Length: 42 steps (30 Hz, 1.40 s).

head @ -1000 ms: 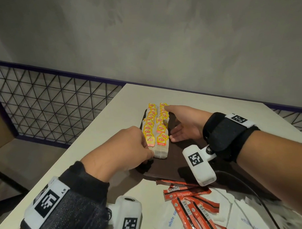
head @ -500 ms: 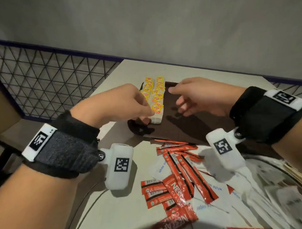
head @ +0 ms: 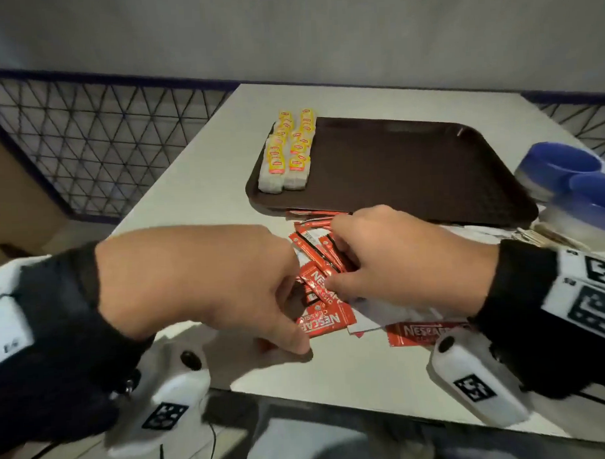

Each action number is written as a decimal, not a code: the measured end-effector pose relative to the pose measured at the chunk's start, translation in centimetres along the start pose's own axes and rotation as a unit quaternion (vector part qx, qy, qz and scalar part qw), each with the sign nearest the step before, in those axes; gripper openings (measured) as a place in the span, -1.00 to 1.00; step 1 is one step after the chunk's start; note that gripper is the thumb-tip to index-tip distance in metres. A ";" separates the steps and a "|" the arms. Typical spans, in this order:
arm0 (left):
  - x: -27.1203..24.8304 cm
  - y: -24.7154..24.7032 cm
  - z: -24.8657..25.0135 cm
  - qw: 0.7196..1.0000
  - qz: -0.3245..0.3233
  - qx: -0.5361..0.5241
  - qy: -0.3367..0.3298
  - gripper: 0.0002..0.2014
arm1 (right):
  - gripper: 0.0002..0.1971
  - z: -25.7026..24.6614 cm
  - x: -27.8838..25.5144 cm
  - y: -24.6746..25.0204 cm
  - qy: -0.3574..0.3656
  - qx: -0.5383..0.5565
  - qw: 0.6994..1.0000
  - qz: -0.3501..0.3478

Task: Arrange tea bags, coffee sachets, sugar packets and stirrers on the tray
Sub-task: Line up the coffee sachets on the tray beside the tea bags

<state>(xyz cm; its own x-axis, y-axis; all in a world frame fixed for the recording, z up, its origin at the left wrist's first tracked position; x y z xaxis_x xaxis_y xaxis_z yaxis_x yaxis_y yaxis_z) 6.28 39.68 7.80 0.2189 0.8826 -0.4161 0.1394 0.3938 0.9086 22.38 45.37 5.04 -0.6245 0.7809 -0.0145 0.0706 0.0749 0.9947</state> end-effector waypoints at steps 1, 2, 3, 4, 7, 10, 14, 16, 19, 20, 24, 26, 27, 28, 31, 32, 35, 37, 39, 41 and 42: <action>-0.1 -0.7 0.6 0.999 0.005 0.037 0.000 -0.44 | -0.72 0.1 0.1 -0.1 -0.005 0.007 1.000 0.001; -0.1 -1.3 1.0 0.998 0.015 0.063 -0.001 -0.46 | -0.77 0.3 0.1 -0.1 -0.010 0.016 1.000 -0.002; -0.1 -1.7 1.3 0.997 0.027 0.074 -0.003 -0.50 | -0.81 0.6 0.1 0.0 -0.015 0.026 1.000 -0.008; 0.0 -2.0 1.3 0.996 0.038 0.075 -0.007 -0.54 | -0.84 0.8 0.1 0.2 -0.020 0.035 0.999 -0.014; 0.2 -2.1 0.7 0.996 0.059 0.060 -0.016 -0.64 | -0.91 1.7 -0.3 1.2 -0.041 0.067 0.997 -0.019; 0.3 -0.9 -0.5 0.997 0.075 -0.018 -0.017 -0.72 | -0.98 3.3 -0.9 2.4 -0.076 0.138 0.987 -0.005; 0.9 2.7 -2.2 0.936 0.145 -0.312 -0.076 -0.89 | -0.86 5.7 -1.0 3.5 -0.109 0.329 0.936 0.060; 1.9 4.5 -2.1 0.866 0.196 -0.445 -0.112 -0.91 | -0.78 6.8 -0.9 3.9 -0.136 0.471 0.866 0.104; 4.6 6.6 -1.2 0.802 0.249 -0.525 -0.138 -0.88 | -0.76 8.1 -0.6 4.1 -0.130 0.620 0.757 0.159; 5.6 7.2 -0.8 0.795 0.254 -0.531 -0.146 -0.86 | -0.76 8.6 -0.6 4.2 -0.118 0.639 0.740 0.175; 9.0 8.7 0.7 0.813 0.258 -0.498 -0.156 -0.86 | -0.74 10.7 -0.8 3.7 -0.112 0.658 0.707 0.233; 10.3 8.5 0.9 0.811 0.271 -0.495 -0.153 -0.84 | -0.74 11.4 -0.9 3.4 -0.115 0.673 0.690 0.241; 10.8 8.1 1.0 0.806 0.274 -0.503 -0.148 -0.81 | -0.74 11.7 -0.9 3.2 -0.112 0.682 0.681 0.241; 11.2 7.6 1.1 0.798 0.274 -0.519 -0.142 -0.79 | -0.74 11.8 -1.0 3.0 -0.107 0.691 0.674 0.238; 11.6 5.8 1.2 0.752 0.258 -0.593 -0.126 -0.80 | -0.69 11.7 -1.2 2.8 -0.090 0.724 0.650 0.213; 11.4 5.4 1.3 0.744 0.255 -0.606 -0.124 -0.83 | -0.68 11.5 -1.3 2.8 -0.083 0.739 0.637 0.203; 11.3 5.0 1.5 0.752 0.267 -0.589 -0.127 -0.86 | -0.68 10.6 -1.4 2.9 -0.068 0.755 0.622 0.197; 11.4 4.9 1.5 0.764 0.281 -0.566 -0.129 -0.83 | -0.65 10.6 -1.2 2.6 -0.079 0.729 0.643 0.222; 11.4 4.8 1.7 0.769 0.290 -0.555 -0.126 -0.79 | -0.67 10.8 -1.1 2.4 -0.096 0.705 0.658 0.247; 11.3 4.7 2.0 0.758 0.292 -0.568 -0.136 -0.81 | -0.71 11.0 -1.2 2.3 -0.105 0.696 0.661 0.258; 11.3 4.7 2.2 0.751 0.289 -0.576 -0.145 -0.83 | -0.72 11.0 -1.3 2.4 -0.108 0.694 0.663 0.258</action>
<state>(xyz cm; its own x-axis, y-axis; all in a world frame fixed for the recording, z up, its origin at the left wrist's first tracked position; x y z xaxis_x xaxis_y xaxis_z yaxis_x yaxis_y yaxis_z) 11.49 50.92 7.32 0.1460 0.9644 0.2204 -0.9506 0.0751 0.3011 31.95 51.36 6.30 -0.1229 0.9841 0.1280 0.9733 0.1447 -0.1781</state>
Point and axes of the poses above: each hand's wrist, its own x-axis towards the middle knuckle, its own y-axis out of the back of the hand, z = x × y, the point moved 2 cm from there along x, towards the middle knuckle, and after that the axes turned 5 degrees about z, right-handed, at the moved point
